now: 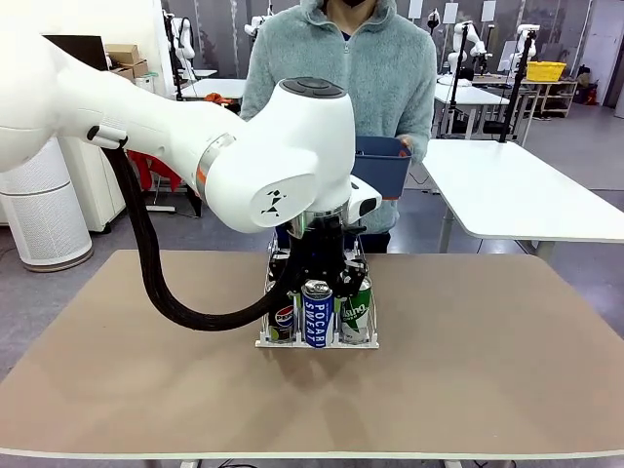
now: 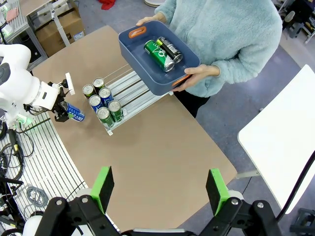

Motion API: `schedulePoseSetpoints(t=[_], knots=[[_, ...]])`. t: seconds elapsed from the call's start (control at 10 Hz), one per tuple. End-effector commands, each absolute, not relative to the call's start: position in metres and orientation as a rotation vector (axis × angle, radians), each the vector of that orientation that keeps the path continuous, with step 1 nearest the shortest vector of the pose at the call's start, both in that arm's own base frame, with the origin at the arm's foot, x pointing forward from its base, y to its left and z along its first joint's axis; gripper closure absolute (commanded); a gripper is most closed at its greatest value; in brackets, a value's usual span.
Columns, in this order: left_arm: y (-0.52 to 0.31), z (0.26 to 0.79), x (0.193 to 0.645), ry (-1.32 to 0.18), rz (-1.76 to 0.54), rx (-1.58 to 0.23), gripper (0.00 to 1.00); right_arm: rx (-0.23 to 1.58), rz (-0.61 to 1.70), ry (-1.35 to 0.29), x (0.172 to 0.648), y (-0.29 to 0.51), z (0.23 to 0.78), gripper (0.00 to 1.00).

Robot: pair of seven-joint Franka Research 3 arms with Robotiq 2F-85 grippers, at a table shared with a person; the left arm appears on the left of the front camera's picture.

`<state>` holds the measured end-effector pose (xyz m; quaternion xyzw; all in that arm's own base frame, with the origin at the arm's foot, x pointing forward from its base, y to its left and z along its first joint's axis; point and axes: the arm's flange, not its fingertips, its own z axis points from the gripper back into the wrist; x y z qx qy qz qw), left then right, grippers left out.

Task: Fill the beverage cans into the dispenser.
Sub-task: Place the picked Ionic drink in the line of the Automatic Can Dispenser with the same cans.

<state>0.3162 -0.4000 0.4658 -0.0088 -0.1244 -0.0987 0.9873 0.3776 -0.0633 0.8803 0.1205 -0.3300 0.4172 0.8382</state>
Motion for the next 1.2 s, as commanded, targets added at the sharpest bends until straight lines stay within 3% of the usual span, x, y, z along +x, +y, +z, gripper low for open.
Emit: schedulePoseSetpoints(t=[0.0,0.2,0.7,0.9,1.0,1.1], knots=[[-0.399,0.472,0.320,-0.257,-0.203,-0.022,0.43,0.255,0.884,-0.698,0.377,-0.062,0.880,0.00],[-0.399,0.467,0.318,-0.250,-0.195,-0.019,0.43,0.255,0.884,-0.698,0.377,-0.062,0.880,0.00],[-0.380,0.465,0.348,-0.256,-0.589,-0.062,0.43,0.255,0.884,-0.698,0.377,-0.062,0.880,0.00],[-0.376,0.462,0.353,-0.298,-0.705,-0.161,0.43,0.255,0.884,-0.698,0.377,-0.062,0.880,0.00],[-0.384,0.462,0.351,-0.265,-0.587,-0.024,0.43,0.255,0.884,-0.698,0.377,-0.062,0.880,0.00],[-0.384,0.462,0.351,-0.265,-0.587,-0.024,0.43,0.255,0.884,-0.698,0.377,-0.062,0.880,0.00]])
